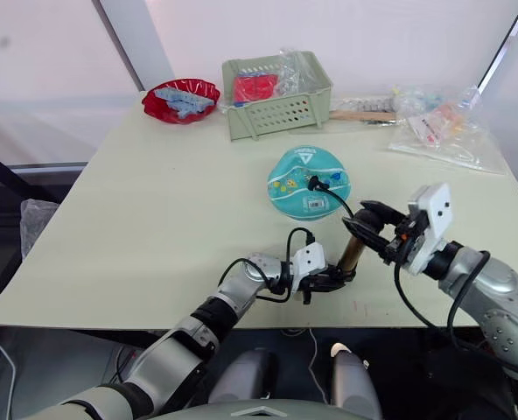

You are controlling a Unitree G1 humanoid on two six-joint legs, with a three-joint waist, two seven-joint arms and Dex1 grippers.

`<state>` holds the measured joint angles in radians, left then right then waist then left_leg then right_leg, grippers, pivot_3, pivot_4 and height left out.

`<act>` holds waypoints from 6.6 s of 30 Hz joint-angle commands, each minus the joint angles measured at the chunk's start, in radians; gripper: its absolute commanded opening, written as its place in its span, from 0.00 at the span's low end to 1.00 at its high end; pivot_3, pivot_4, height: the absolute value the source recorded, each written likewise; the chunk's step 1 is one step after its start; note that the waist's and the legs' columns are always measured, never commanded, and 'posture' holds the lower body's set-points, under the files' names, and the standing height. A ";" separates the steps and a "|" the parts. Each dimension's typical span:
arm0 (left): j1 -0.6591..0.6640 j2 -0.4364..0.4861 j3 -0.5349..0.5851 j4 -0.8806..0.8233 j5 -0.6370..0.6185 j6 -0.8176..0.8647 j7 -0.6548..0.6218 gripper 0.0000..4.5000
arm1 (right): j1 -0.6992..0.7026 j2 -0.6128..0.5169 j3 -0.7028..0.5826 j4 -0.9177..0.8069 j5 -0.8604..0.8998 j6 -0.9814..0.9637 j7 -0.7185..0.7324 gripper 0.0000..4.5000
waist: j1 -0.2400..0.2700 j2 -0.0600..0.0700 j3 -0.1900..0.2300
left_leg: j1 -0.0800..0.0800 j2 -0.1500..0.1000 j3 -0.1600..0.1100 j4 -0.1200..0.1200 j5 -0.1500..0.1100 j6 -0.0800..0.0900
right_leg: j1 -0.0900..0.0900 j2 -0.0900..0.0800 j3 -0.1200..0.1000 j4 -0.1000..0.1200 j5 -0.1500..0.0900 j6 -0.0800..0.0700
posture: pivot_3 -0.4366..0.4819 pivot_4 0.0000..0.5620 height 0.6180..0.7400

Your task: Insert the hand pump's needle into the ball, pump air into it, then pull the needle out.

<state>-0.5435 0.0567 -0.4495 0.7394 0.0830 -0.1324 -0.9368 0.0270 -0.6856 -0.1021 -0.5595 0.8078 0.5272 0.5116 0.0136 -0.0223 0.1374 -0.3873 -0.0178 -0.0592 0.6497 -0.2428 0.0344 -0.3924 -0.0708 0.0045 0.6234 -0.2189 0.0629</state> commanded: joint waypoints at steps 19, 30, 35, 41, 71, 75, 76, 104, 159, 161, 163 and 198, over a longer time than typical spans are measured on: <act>-0.095 -0.089 0.013 0.321 0.064 -0.169 0.034 0.25 | 0.030 -0.041 -0.198 -0.060 0.046 -0.066 0.178 0.46 | 0.026 0.007 0.011 | -0.011 -0.009 -0.004 0.005 0.000 0.001 | -0.004 -0.007 -0.006 0.000 0.002 0.008 | 0.48 0.27 0.97; -0.109 -0.091 0.013 0.373 0.083 -0.162 0.011 0.25 | -0.089 -0.237 -0.507 -0.033 0.397 0.078 0.204 0.46 | 0.025 0.007 0.020 | -0.013 -0.011 -0.005 0.004 0.000 0.001 | -0.004 -0.010 -0.008 -0.001 0.002 0.009 | 0.48 0.27 0.97; -0.106 -0.089 0.012 0.377 0.087 -0.165 0.010 0.25 | -0.166 -0.304 -0.554 -0.001 0.515 0.140 0.166 0.46 | 0.025 0.007 0.021 | -0.013 -0.011 -0.005 0.004 0.000 0.001 | -0.004 -0.011 -0.008 -0.001 0.002 0.009 | 0.48 0.27 0.97; -0.103 -0.087 0.012 0.379 0.089 -0.169 0.011 0.25 | -0.223 -0.337 -0.554 0.038 0.578 0.194 0.123 0.46 | 0.025 0.007 0.023 | -0.014 -0.011 -0.005 0.004 0.000 0.001 | -0.004 -0.011 -0.008 -0.001 0.002 0.008 | 0.48 0.27 0.97; -0.095 -0.094 0.025 0.384 0.102 -0.178 0.016 0.25 | 0.043 -0.007 -0.053 0.134 -0.123 -0.112 0.225 0.46 | 0.021 0.000 0.008 | -0.009 -0.009 -0.005 0.004 0.000 0.002 | -0.002 -0.008 -0.008 -0.001 0.001 0.009 | 0.48 0.27 0.97; -0.092 -0.095 0.029 0.386 0.108 -0.179 0.016 0.25 | 0.010 -0.032 -0.120 0.106 -0.057 -0.068 0.226 0.46 | 0.022 0.000 0.008 | -0.009 -0.009 -0.005 0.004 0.000 0.002 | -0.002 -0.008 -0.007 -0.001 0.002 0.009 | 0.48 0.27 0.97; -0.091 -0.095 0.030 0.387 0.108 -0.180 0.016 0.25 | 0.001 -0.038 -0.138 0.096 -0.036 -0.056 0.227 0.46 | 0.022 0.001 0.009 | -0.009 -0.009 -0.005 0.004 0.000 0.002 | -0.002 -0.008 -0.007 -0.001 0.002 0.009 | 0.48 0.27 0.97; -0.095 -0.111 0.050 0.396 0.105 -0.179 -0.002 0.25 | -0.271 -0.385 -0.532 0.155 0.475 0.308 0.237 0.46 | 0.026 0.007 0.015 | -0.013 -0.012 -0.006 0.004 0.000 0.002 | -0.004 -0.012 -0.009 -0.002 0.002 0.009 | 0.48 0.27 0.97; -0.086 -0.103 0.043 0.409 0.118 -0.202 -0.009 0.25 | -0.243 -0.358 -0.593 0.182 0.456 0.298 0.232 0.46 | 0.025 0.006 0.013 | -0.013 -0.014 -0.006 0.004 -0.001 0.002 | -0.004 -0.013 -0.009 -0.001 0.003 0.008 | 0.48 0.27 0.97; -0.085 -0.102 0.041 0.409 0.119 -0.204 -0.010 0.25 | -0.268 -0.381 -0.604 0.198 0.480 0.315 0.225 0.46 | 0.025 0.006 0.013 | -0.013 -0.014 -0.006 0.004 -0.001 0.003 | -0.004 -0.013 -0.009 -0.001 0.003 0.008 | 0.48 0.27 0.97; -0.086 -0.103 0.041 0.410 0.119 -0.204 -0.011 0.25 | -0.286 -0.399 -0.603 0.210 0.492 0.335 0.221 0.46 | 0.025 0.006 0.013 | -0.013 -0.013 -0.006 0.004 -0.001 0.003 | -0.004 -0.013 -0.009 -0.001 0.003 0.008 | 0.48 0.27 0.97; -0.042 -0.109 0.041 0.389 0.118 -0.218 0.002 0.25 | 0.063 -0.061 -0.065 0.183 -0.162 -0.093 0.258 0.46 | 0.020 0.000 -0.007 | -0.009 -0.012 -0.007 0.004 -0.001 0.003 | -0.001 -0.011 -0.009 -0.002 0.000 0.011 | 0.48 0.27 0.97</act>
<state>-0.6385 -0.0691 -0.3840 1.0744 0.1656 -0.3792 -0.9108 0.0644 -0.7380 -0.1740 -0.4184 0.7060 0.4074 0.7841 0.0337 -0.0226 0.1304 -0.3963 -0.0295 -0.0658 0.6532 -0.2441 0.0372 -0.3936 -0.0817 -0.0046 0.6219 -0.2184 0.0740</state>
